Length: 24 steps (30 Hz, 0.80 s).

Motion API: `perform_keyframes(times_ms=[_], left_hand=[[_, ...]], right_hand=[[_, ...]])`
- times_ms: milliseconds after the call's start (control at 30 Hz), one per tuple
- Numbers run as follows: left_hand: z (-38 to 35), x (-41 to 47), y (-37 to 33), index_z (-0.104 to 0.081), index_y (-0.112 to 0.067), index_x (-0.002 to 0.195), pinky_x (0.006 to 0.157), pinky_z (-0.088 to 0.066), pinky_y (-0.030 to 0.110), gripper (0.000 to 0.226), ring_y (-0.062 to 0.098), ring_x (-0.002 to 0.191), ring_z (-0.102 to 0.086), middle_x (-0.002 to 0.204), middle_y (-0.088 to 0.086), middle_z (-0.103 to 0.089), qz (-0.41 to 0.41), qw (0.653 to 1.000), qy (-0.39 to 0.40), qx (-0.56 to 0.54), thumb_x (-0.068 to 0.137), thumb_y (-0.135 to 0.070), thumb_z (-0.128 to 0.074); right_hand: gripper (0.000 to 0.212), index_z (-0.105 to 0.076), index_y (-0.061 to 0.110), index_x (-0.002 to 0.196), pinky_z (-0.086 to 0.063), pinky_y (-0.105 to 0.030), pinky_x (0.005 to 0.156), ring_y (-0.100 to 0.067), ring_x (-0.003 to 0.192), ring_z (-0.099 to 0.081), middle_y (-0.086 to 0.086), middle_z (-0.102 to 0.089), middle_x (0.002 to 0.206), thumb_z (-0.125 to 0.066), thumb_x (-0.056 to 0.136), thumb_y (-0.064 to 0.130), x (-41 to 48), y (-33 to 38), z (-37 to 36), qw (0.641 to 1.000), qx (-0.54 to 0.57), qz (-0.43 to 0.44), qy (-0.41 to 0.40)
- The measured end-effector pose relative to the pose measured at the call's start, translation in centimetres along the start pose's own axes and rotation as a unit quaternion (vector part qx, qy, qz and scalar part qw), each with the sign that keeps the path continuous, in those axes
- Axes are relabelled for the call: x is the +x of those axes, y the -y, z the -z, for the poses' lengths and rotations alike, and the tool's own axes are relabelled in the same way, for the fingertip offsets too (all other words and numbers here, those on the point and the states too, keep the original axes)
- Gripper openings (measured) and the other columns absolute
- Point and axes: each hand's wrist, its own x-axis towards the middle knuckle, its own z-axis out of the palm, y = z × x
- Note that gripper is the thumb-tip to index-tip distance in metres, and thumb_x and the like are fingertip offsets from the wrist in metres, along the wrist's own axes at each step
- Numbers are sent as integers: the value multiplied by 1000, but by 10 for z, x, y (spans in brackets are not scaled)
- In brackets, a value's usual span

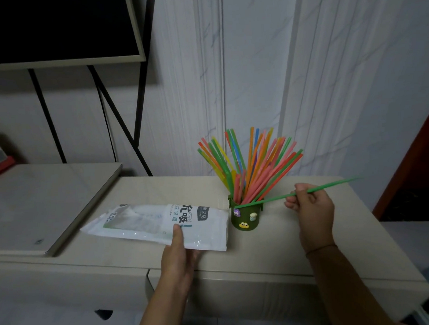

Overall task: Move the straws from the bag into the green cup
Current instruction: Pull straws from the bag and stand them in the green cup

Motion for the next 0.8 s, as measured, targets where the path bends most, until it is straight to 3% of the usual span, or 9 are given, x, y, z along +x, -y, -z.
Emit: perform_keyframes(times_ms=[200,333,400,467,633,767,800], left_hand=[[1,1,2,-64,-18,109,58,-59,30,22,14,81,-74,93,0,-78,-2,1000,3,9,97,-33,-53],[1,1,2,-65,-18,108,60,-60,31,22,15,82,-74,94,1,-78,5,1000,2,10,97,-34,-54],[-1,0,3,-65,-18,108,59,-60,31,23,16,83,-74,94,1,-78,6,1000,2,11,97,-34,-54],[-2,0,3,-65,-18,109,60,-61,31,23,16,83,-74,94,1,-78,6,1000,4,12,96,-34,-54],[-3,0,4,-65,-19,109,69,-61,35,24,17,87,-73,97,2,-78,4,1000,9,22,95,-36,-55],[-5,0,5,-65,-20,111,75,-60,37,26,19,92,-72,99,2,-77,-1,999,17,28,95,-37,-55],[-6,0,5,-65,-20,112,77,-60,38,25,18,92,-72,100,1,-77,-4,999,21,32,95,-37,-55]], right_hand=[[9,-59,16,85,-55,-16,56,-2,51,-59,-1,-58,70,-54,92,14,6,7,-5,999,-30,28,-22],[9,-61,7,93,-52,-15,54,-10,56,-57,-3,-59,69,-53,92,12,2,1,-19,993,-108,42,33],[10,-61,5,91,-51,-21,57,-13,58,-56,-3,-58,67,-53,92,11,-2,-5,-28,986,-149,35,63],[13,-60,6,81,-46,-24,58,-16,59,-54,-2,-56,63,-55,91,13,-3,-10,-33,978,-190,37,75],[42,-43,21,50,-33,-6,43,-6,48,-42,7,-46,49,-64,86,15,-5,-15,-39,957,-270,59,92],[39,-46,17,50,-36,-15,45,-6,45,-48,4,-51,48,-68,82,14,-6,-18,-43,951,-287,19,111],[39,-45,16,50,-35,-12,44,-7,44,-49,3,-52,48,-69,81,14,-6,-18,-42,953,-281,12,111]])
